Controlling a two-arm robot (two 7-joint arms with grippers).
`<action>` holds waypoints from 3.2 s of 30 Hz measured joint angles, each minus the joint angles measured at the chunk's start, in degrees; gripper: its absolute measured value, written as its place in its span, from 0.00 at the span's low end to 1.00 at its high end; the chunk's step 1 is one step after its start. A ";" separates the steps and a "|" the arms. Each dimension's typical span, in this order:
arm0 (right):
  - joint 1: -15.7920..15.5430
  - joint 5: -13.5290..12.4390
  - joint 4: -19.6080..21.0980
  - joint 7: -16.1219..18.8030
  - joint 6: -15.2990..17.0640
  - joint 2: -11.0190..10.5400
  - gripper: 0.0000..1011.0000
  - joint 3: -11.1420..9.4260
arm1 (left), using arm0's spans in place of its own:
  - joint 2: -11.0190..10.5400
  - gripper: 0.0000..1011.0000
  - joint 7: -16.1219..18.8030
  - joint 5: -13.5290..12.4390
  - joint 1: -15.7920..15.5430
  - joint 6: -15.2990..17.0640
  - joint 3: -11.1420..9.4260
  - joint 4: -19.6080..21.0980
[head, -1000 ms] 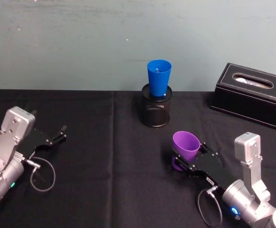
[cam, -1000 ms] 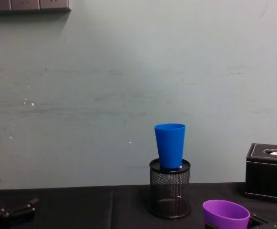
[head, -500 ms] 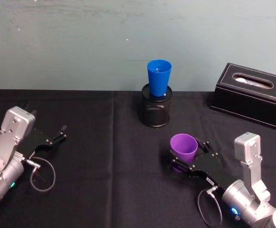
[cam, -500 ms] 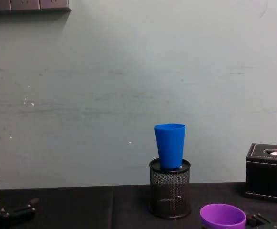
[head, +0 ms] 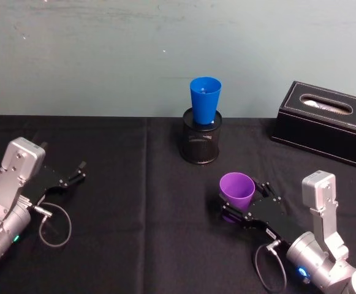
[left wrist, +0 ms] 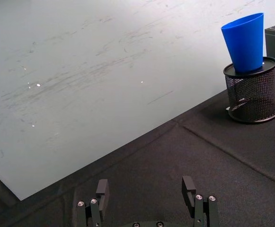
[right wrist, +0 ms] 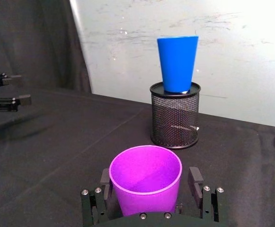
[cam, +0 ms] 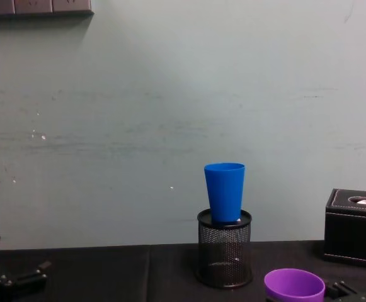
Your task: Pick up one cup with a gripper and tap it against the other cup.
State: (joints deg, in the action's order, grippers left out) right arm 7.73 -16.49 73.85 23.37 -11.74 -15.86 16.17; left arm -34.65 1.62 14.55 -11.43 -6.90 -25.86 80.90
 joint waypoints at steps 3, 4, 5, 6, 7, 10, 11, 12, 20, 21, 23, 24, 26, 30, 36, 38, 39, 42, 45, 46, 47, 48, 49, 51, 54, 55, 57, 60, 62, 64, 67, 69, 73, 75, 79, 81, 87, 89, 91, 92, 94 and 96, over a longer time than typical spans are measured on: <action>-0.06 0.97 0.80 -0.44 0.46 -0.39 0.99 0.30 | 0.00 1.00 0.00 0.00 0.00 0.00 0.00 0.00; -0.08 1.29 1.07 -0.63 0.68 -0.53 0.99 0.43 | 0.00 1.00 0.00 0.00 0.00 0.00 0.00 0.00; -0.08 1.82 1.52 -0.79 0.95 -0.74 0.99 0.63 | 0.00 1.00 0.00 0.00 0.00 0.00 0.00 0.00; -0.08 2.05 1.69 -0.84 1.09 -0.82 0.99 0.73 | 0.00 1.00 0.00 0.00 0.00 0.00 0.00 0.00; -0.08 2.27 1.83 -0.88 1.19 -0.89 0.99 0.83 | 0.00 1.00 0.00 0.00 0.00 0.00 0.00 0.00; -0.05 3.31 2.46 -1.17 1.69 -1.26 0.99 1.24 | 0.00 1.00 0.00 0.00 0.00 0.00 0.00 0.00; -0.03 3.82 2.82 -1.26 1.90 -1.46 0.99 1.42 | 0.00 1.00 0.00 0.00 0.00 0.00 0.00 0.00; -0.03 4.07 3.01 -1.33 2.00 -1.56 0.99 1.50 | 0.00 1.00 0.00 0.00 0.00 0.00 0.00 0.00; -0.52 5.30 4.40 -2.04 1.91 -1.93 0.99 1.46 | 0.00 1.00 0.00 0.00 0.00 0.00 0.00 0.00; -0.59 5.36 4.50 -2.06 1.79 -1.92 0.99 1.41 | 0.00 1.00 0.00 0.00 0.00 0.00 0.00 0.00; -0.76 5.51 4.81 -2.12 1.35 -1.91 0.99 1.28 | 0.00 1.00 0.00 0.00 0.00 0.00 0.00 0.00; -0.83 5.56 4.94 -2.16 1.20 -1.90 0.99 1.23 | 0.00 1.00 0.00 0.00 0.00 0.00 0.00 0.00; -1.07 5.80 5.41 -2.45 0.63 -1.88 0.99 1.06 | 0.00 1.00 0.00 0.00 0.00 0.00 0.00 0.00; -1.54 6.45 6.34 -2.95 -0.50 -1.85 0.99 0.72 | 0.00 1.00 0.00 0.00 0.00 0.00 0.00 0.00; -2.52 7.81 8.23 -3.91 -2.94 -1.82 0.99 -0.11 | 0.00 1.00 0.00 0.00 0.00 0.00 0.00 0.00; -2.89 7.99 8.56 -4.24 -3.56 -1.74 0.99 -0.46 | 0.00 1.00 0.00 0.00 0.00 0.00 0.00 0.00; -3.05 8.03 8.64 -4.37 -3.92 -1.66 0.99 -0.67 | 0.00 1.00 0.00 0.00 0.00 0.00 0.00 0.00; -3.98 8.03 8.77 -5.40 -5.85 -0.94 0.99 -1.96 | 0.00 1.00 0.00 0.00 0.00 0.00 0.00 0.00; -4.64 8.35 9.15 -6.33 -6.67 -0.50 0.99 -2.78 | 0.00 1.00 0.00 0.00 0.00 0.00 0.00 0.00; -4.87 8.57 9.34 -6.70 -6.91 -0.38 0.99 -3.06 | 0.00 1.00 0.00 -0.01 0.00 0.00 0.00 0.00; -5.36 9.02 9.79 -7.49 -7.29 -0.12 0.99 -3.63 | 0.00 1.00 0.00 0.00 0.00 0.00 0.00 0.00; -5.61 9.23 10.01 -7.81 -7.45 0.00 0.99 -3.93 | 0.00 1.00 0.00 0.00 0.00 0.00 0.00 0.00; -5.81 9.41 10.20 -8.11 -7.54 0.10 0.99 -4.18 | 0.00 1.00 0.00 0.00 0.00 0.00 0.00 0.00; -6.42 9.91 10.71 -8.78 -7.71 0.39 0.99 -4.93 | 0.00 1.00 0.00 0.00 0.00 0.00 0.00 0.00; -7.07 10.44 11.16 -9.58 -7.65 0.80 0.99 -5.85 | 0.00 1.00 0.00 0.00 0.00 0.00 0.00 0.00; -7.23 10.54 11.25 -9.76 -7.54 0.90 0.99 -6.06 | 0.00 1.00 0.00 0.00 0.00 0.00 0.00 0.00; -7.72 10.85 11.48 -10.46 -7.07 1.31 0.99 -6.80 | 0.00 1.00 0.00 0.00 0.00 0.00 0.00 0.00; -8.47 11.34 11.79 -11.61 -6.28 1.96 0.99 -7.82 | 0.00 1.00 0.00 0.00 0.00 0.00 0.00 0.00; -8.80 11.59 11.96 -12.14 -5.94 2.23 0.99 -8.31 | 0.00 1.00 0.00 0.00 0.00 0.00 0.00 0.00; -9.34 12.11 12.22 -12.92 -5.39 2.67 0.99 -9.03 | 0.00 1.00 0.00 0.00 0.00 0.00 0.00 0.00; -9.98 12.50 12.33 -13.95 -4.74 3.38 0.99 -10.04 | 0.00 1.00 0.00 0.00 0.00 0.00 0.00 0.00; -10.20 12.36 12.15 -14.17 -4.73 3.78 0.99 -10.63 | 0.00 1.00 0.00 0.00 0.00 0.00 0.00 0.00; -10.51 11.86 11.17 -14.38 -4.45 4.80 0.99 -11.84 | 0.00 1.00 0.00 0.00 0.00 0.00 0.00 0.00; -10.51 11.56 10.71 -14.39 -4.31 5.20 0.99 -12.20 | 0.00 1.00 0.00 0.00 0.00 0.00 0.00 0.00; -10.11 10.00 8.66 -13.73 -3.89 6.22 0.99 -13.03 | 0.00 1.00 0.00 0.00 0.00 0.00 0.00 0.00; -9.86 9.51 8.03 -13.30 -3.73 6.45 0.99 -13.16 | 0.00 1.00 0.00 0.00 0.00 0.00 0.00 0.00; -9.21 8.06 6.30 -11.95 -2.76 6.96 0.99 -13.35 | 0.00 1.00 0.00 0.00 0.00 0.00 0.00 0.00; -9.07 7.75 5.94 -11.65 -2.40 6.99 0.99 -13.34 | 0.00 1.00 0.00 0.00 0.00 0.00 0.00 0.00; -8.94 7.40 5.50 -11.50 -2.08 7.04 0.99 -13.36 | 0.00 1.00 0.00 0.00 0.00 0.00 0.00 0.00; -8.87 7.31 5.37 -11.47 -1.95 7.05 0.99 -13.38 | 0.00 1.00 0.00 0.00 0.00 0.00 0.00 0.00; -8.81 7.23 5.25 -11.43 -1.75 7.05 0.99 -13.41 | 0.00 1.00 0.00 0.00 0.00 0.00 0.00 0.00; -8.77 7.13 5.18 -11.38 -1.58 7.04 0.99 -13.42 | 0.00 1.00 0.00 0.00 0.00 0.00 0.00 0.00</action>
State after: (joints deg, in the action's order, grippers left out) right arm -1.04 -9.36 79.03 11.99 -13.31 -8.81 2.75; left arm -34.65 1.62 14.55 -11.43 -6.90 -25.86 80.90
